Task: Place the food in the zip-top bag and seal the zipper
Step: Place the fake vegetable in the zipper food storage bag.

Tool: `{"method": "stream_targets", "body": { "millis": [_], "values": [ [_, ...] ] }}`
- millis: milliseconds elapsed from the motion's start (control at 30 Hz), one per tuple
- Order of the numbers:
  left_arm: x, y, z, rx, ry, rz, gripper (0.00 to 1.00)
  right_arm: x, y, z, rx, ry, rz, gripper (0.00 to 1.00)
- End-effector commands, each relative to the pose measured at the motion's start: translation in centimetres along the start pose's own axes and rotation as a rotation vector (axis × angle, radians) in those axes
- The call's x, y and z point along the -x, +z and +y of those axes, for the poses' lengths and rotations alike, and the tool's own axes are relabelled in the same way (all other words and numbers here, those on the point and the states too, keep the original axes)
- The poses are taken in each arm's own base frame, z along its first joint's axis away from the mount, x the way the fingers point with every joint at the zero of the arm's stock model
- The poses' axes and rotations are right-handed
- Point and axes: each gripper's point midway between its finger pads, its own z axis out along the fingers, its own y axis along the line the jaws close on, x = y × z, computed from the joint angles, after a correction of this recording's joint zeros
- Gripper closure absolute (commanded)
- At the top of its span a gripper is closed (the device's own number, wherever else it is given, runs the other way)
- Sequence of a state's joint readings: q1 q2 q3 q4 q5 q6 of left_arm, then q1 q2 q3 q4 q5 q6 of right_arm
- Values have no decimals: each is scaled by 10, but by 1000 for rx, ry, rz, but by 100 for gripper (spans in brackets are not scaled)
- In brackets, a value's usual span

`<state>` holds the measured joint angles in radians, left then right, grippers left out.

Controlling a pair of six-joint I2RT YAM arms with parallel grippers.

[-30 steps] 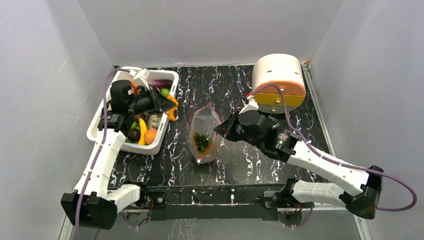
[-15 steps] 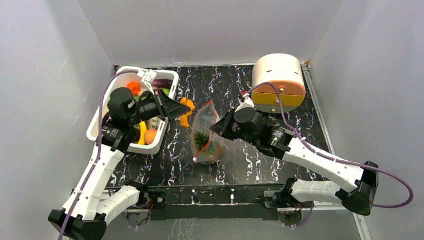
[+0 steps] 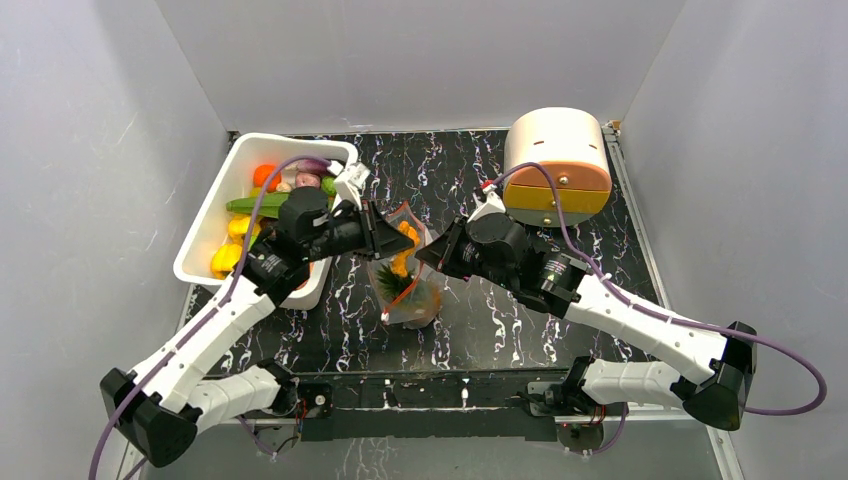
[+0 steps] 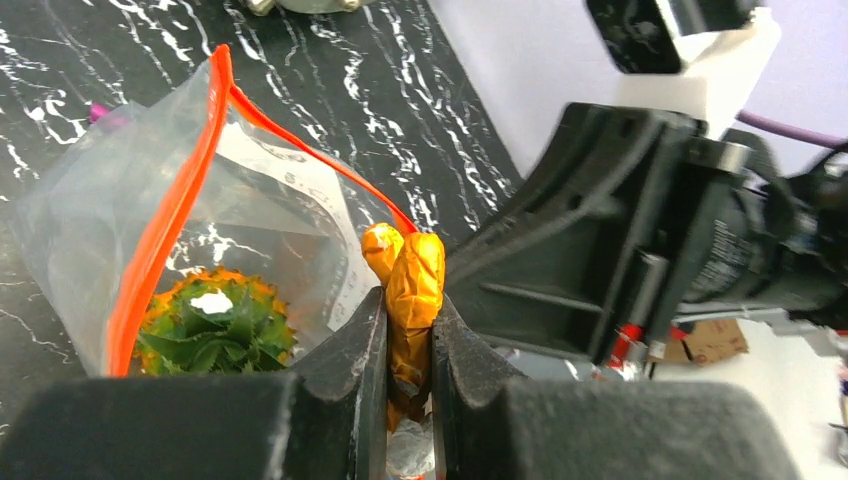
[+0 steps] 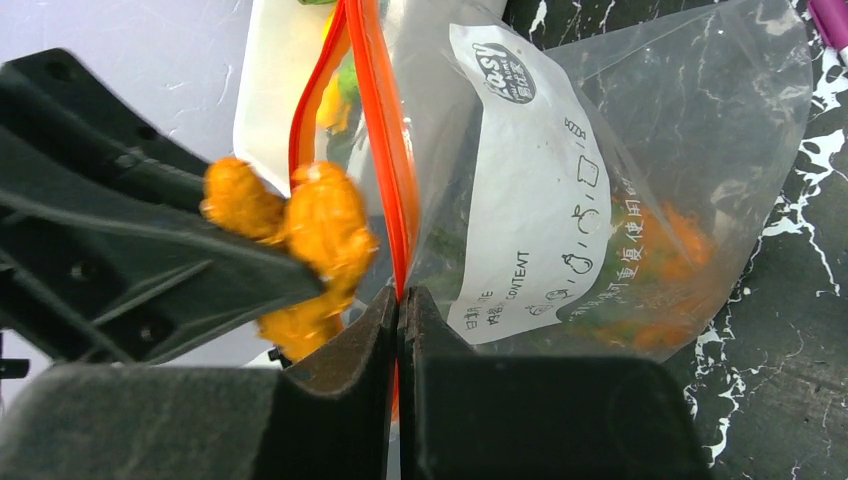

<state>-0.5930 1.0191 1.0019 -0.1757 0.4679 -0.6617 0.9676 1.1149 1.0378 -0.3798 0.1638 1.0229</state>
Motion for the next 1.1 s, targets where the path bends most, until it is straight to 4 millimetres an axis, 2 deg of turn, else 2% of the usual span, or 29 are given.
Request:
{"method": "stream_targets", "body": {
  "millis": [0,133,267,400,500,567,767,900,1067],
  "values": [
    [7,15,24,154,79,-56,100,23,-10,43,136,23,-54,100],
    [4,21,46,281,87,-33,100,24,-14,45,148,19,-57,100],
    [5,26,47,306,98,-17,87,23,-15,43,147,20,-56,100],
    [8,28,37,277,106,-9,61,22,-14,43,151,19,-54,100],
    [11,24,27,250,103,-12,47,22,-14,43,153,16,-53,100],
    [15,19,19,236,104,-17,43,22,-15,43,151,11,-56,100],
    [35,-10,6,265,144,-95,41,25,-19,35,119,-10,-75,100],
    [42,-30,17,365,178,-132,39,26,-22,30,112,-11,-82,100],
    [56,-56,46,574,236,-184,31,22,-25,26,110,-14,-69,100]
  ]
}}
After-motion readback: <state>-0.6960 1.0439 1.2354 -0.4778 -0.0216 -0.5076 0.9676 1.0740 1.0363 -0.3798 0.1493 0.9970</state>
